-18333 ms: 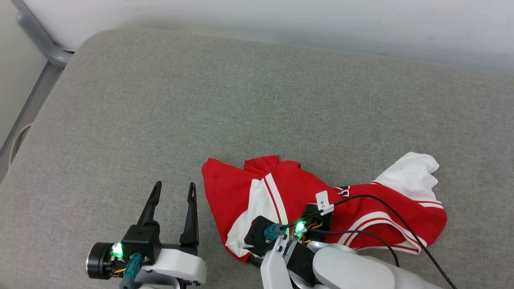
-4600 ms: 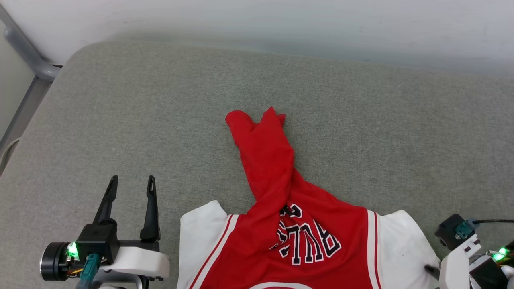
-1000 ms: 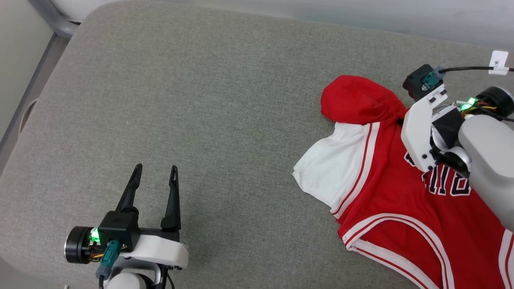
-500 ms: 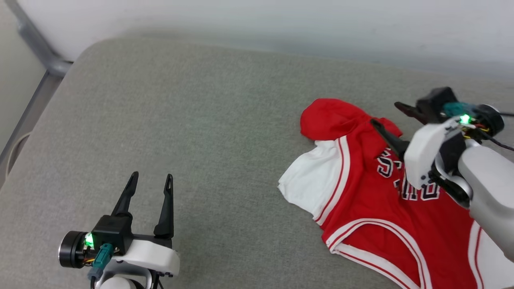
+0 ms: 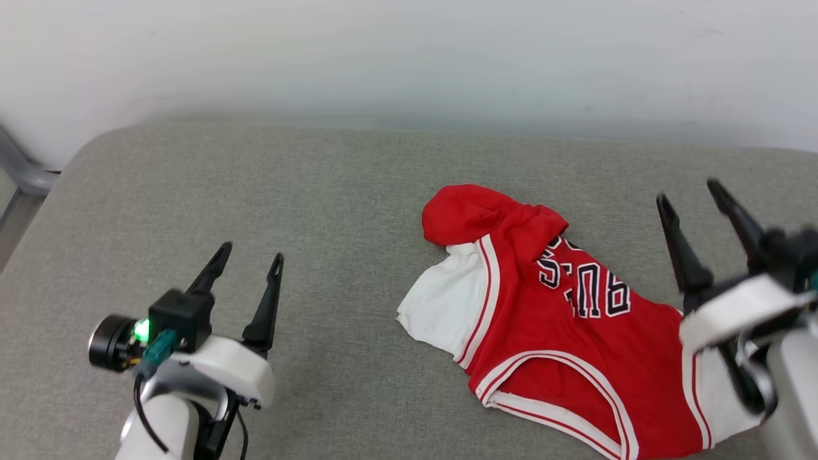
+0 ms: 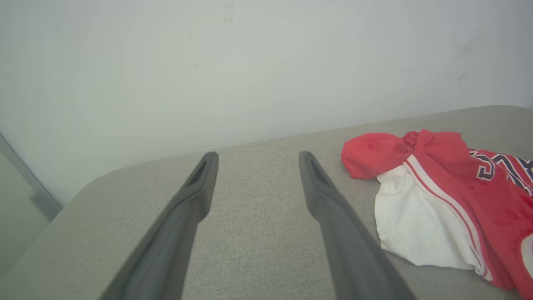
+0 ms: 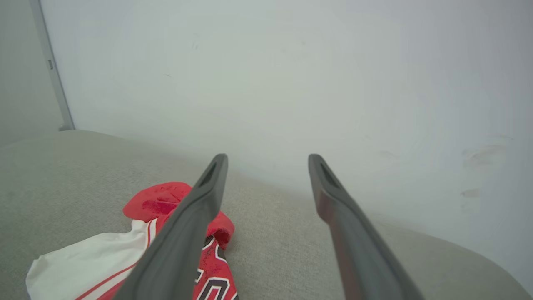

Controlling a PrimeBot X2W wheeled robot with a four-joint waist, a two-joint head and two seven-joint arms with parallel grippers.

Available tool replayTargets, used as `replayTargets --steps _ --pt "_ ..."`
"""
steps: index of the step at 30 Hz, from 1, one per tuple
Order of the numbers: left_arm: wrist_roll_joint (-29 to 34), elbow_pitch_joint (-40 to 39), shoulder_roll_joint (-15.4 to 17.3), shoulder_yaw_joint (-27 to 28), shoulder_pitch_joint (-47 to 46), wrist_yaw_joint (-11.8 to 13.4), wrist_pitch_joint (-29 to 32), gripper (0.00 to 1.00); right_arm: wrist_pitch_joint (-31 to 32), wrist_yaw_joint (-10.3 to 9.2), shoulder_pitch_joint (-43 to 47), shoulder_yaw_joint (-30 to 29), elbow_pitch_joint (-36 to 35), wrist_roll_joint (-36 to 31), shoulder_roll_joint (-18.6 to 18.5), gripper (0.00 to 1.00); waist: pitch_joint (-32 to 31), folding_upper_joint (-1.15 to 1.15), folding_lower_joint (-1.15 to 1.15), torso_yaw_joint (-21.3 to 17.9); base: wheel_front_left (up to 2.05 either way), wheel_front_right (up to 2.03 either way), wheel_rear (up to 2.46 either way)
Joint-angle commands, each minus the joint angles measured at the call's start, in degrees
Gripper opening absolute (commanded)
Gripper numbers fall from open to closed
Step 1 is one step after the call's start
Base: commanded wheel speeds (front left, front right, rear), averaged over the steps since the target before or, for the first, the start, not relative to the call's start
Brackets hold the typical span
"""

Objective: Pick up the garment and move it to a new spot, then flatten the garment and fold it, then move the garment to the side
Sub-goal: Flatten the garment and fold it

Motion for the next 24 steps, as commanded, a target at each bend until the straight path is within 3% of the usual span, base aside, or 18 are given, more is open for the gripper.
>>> replayTargets --steps 1,5,10,17,24 --pt "-0.52 -0.17 0.37 -0.47 -0.86 -0.23 0.43 1.0 -0.12 -0.08 2.13 -0.61 -0.69 -0.71 1.06 1.0 -0.26 0.0 0.01 -0.37 0.0 0.0 0.0" --pt "-5.76 -0.7 3.62 -5.59 -4.82 -0.33 7.18 1.0 0.13 -0.08 10.76 -8.11 -9.32 -7.34 6.42 1.0 -0.34 0.0 0.01 -1.29 0.0 0.0 0.0" --pt "-15.98 -1.94 8.79 -13.49 -10.88 -0.34 18.74 1.0 2.38 -0.08 17.31 -12.6 -16.74 -12.09 10.87 1.0 0.18 0.0 0.01 -2.28 0.0 0.0 0.0" --pt "-26.89 -2.07 14.38 -24.65 -20.32 -0.36 35.79 1.0 4.14 -0.08 20.07 -14.18 -21.08 -14.18 13.39 1.0 1.76 0.0 0.01 -3.78 0.0 0.0 0.0" --pt "-32.79 0.25 16.51 -35.99 -29.03 -0.36 47.55 1.0 3.85 -0.08 18.38 -13.78 -21.94 -15.47 14.23 1.0 4.19 0.0 0.01 -5.94 0.0 0.0 0.0"
